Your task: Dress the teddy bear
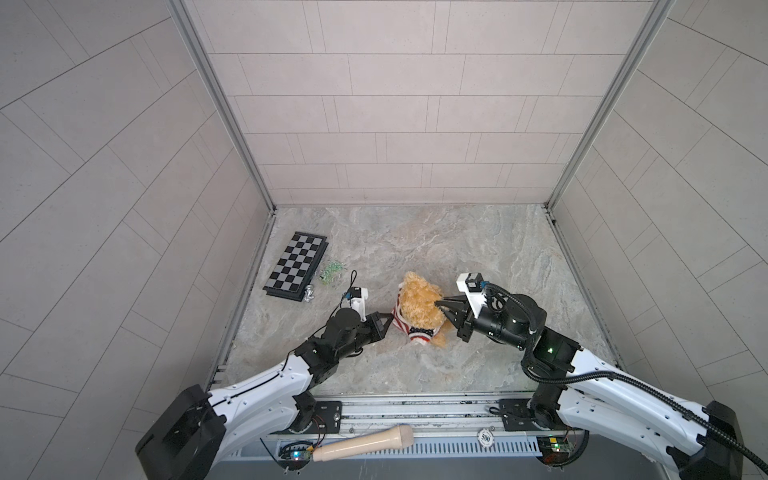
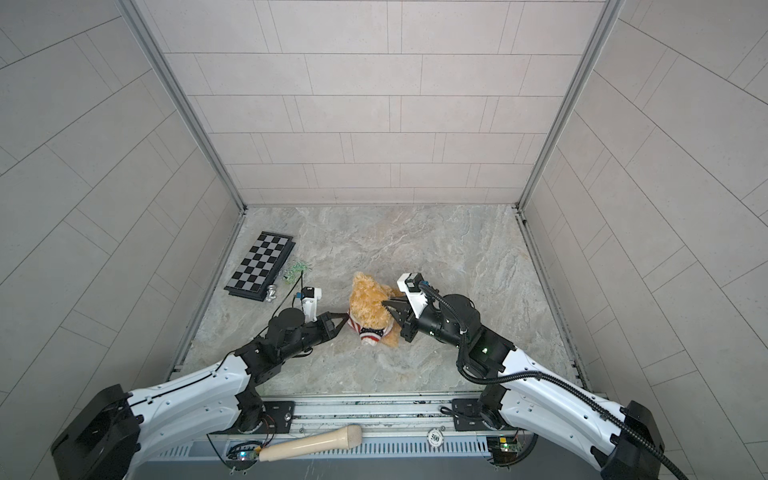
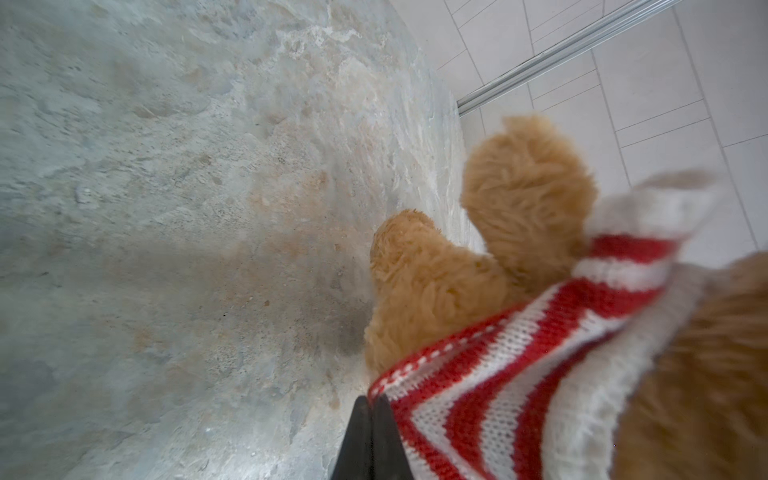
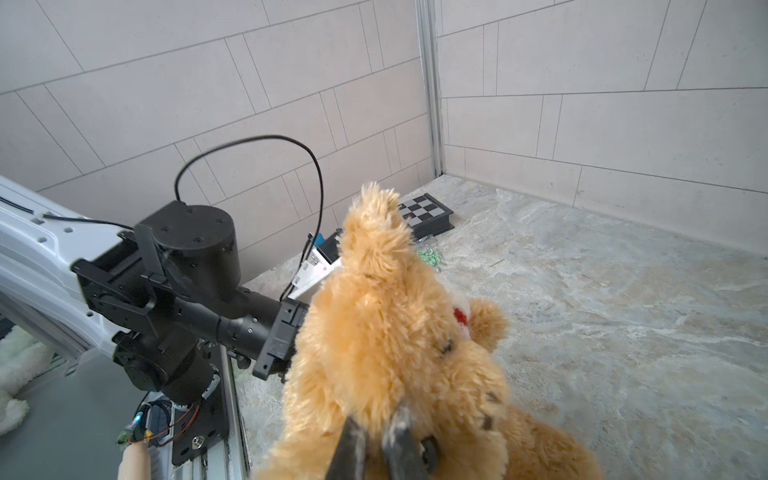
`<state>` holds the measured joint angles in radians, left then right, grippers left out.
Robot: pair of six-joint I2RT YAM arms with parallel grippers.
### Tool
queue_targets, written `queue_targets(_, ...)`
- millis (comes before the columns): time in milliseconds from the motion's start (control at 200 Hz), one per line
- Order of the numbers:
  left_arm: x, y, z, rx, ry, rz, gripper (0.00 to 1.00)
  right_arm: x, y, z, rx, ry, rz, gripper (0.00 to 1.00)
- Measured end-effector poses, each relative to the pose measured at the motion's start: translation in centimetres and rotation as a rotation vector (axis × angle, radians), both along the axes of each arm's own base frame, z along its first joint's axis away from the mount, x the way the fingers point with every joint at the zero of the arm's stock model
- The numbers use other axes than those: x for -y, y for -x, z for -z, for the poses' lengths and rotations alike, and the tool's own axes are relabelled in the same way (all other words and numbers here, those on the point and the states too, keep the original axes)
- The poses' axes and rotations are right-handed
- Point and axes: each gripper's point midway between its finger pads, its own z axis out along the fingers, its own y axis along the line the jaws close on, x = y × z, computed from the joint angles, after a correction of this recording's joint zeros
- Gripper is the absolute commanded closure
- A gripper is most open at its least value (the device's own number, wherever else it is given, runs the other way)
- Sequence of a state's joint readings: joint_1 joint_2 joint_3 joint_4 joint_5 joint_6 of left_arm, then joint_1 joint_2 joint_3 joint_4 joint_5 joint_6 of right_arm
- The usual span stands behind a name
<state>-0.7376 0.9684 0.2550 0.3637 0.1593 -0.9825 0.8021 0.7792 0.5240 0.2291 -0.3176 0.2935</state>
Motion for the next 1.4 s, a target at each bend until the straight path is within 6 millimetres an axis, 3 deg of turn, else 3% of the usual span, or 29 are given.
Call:
queue_targets(215, 0.9, -0.1, -0.4, 0.042, -0.010, 0.040, 1.00, -0.1, -0.3, 0.1, -0.005, -0.010, 0.012, 1.00)
queue_targets(295, 1.5, 0.1, -1.2, 0.068, -0.005, 0.065, 0.91, 0.0, -0.6, 0.1, -0.006, -0.010, 0.027, 1.00)
queue_targets(426, 2.1, 0.2, -3.1, 0.122, 0.013, 0.093, 0.68, 0.4, -1.4, 0.5, -0.009, 0.004, 0.078, 1.00)
queue_targets(511, 2.0, 0.3, -3.7, 0.134, 0.011, 0.094, 0.60, 0.8, -2.0, 1.1, -0.018, 0.026, 0.119, 1.00)
queue_targets(676, 0.8, 0.6, -3.8, 0.133, -0.078, 0.083, 0.55, 1.5, -3.1, 2.2, -0.033, 0.065, 0.191, 1.00)
queue_targets(886, 1.3, 0.9, -6.6, 0.156, -0.120, 0.120, 0.52, 2.1, -5.0, 4.8, -0.068, 0.145, 0.289, 1.00)
queue_targets(946, 1.7, 0.8, -7.2, 0.157, -0.111, 0.130, 0.50, 1.9, -5.5, 6.1, -0.089, 0.181, 0.305, 1.00)
queue_targets(1031, 2.2, 0.8, -7.2, 0.151, -0.099, 0.148, 0.39, 1.3, -6.1, 8.0, -0.122, 0.231, 0.313, 1.00)
queue_targets(1156, 2.6, 0.9, -7.2, 0.134, -0.106, 0.168, 0.27, 0.3, -6.4, 8.9, -0.140, 0.227, 0.300, 0.96)
queue_targets(1312, 3.8, 0.2, -9.2, 0.146, -0.082, 0.185, 0.26, -0.6, -6.5, 8.7, -0.147, 0.191, 0.279, 0.90)
queue_targets(1397, 4.4, -0.3, -8.9, 0.132, -0.077, 0.188, 0.26, -1.1, -6.5, 8.9, -0.154, 0.179, 0.266, 0.89)
